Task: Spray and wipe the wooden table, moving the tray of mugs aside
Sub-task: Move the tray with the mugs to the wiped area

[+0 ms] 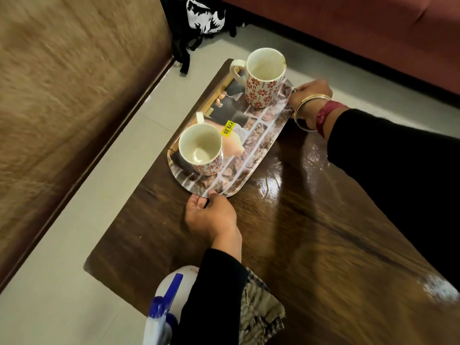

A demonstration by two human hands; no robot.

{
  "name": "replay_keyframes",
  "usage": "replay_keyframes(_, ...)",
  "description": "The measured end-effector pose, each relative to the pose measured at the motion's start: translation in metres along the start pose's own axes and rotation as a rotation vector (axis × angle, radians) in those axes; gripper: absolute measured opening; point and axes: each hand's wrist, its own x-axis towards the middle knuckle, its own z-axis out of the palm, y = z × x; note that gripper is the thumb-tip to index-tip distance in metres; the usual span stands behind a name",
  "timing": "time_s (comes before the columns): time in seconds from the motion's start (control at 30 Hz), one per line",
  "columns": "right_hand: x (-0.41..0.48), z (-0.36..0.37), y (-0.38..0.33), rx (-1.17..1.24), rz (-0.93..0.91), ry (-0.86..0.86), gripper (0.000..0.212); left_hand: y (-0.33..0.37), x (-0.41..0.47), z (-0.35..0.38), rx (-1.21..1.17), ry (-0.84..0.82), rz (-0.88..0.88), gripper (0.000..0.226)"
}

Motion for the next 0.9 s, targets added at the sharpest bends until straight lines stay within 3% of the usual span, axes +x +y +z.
replay_keyframes(0.23,-0.027,-0.061,0.079,0.212,0.156,0.086,0.01,-0.012,-0.023,-0.013,0.166,-0.136,0.099,0.032)
replay_keyframes(0.4,-0.053,-0.123,0.193,0.327,0.307,0.143,0.008,-0.026,-0.06,-0.035,0.379,-0.282,0.277,0.027)
replay_keyframes(0.53,-0.099,-0.178,0.3,0.461,0.444,0.295,0.026,-0.049,-0.102,-0.045,0.552,-0.446,0.341,0.023)
replay_keyframes(0.63,-0.153,-0.221,0.347,0.493,0.511,0.413,0.021,-0.07,-0.134,-0.049,0.635,-0.612,0.348,0.017)
replay_keyframes(0.7,-0.193,-0.252,0.359,0.547,0.564,0.465,0.004,-0.086,-0.156,-0.051,0.704,-0.701,0.389,0.02)
replay_keyframes(0.8,-0.237,-0.282,0.391,0.603,0.632,0.538,0.027,-0.11,-0.189,-0.057,0.766,-0.766,0.428,0.028)
replay_keyframes(0.9,-0.264,-0.304,0.43,0.687,0.641,0.588,0.03,-0.136,-0.215,-0.057,0.802,-0.805,0.451,0.027)
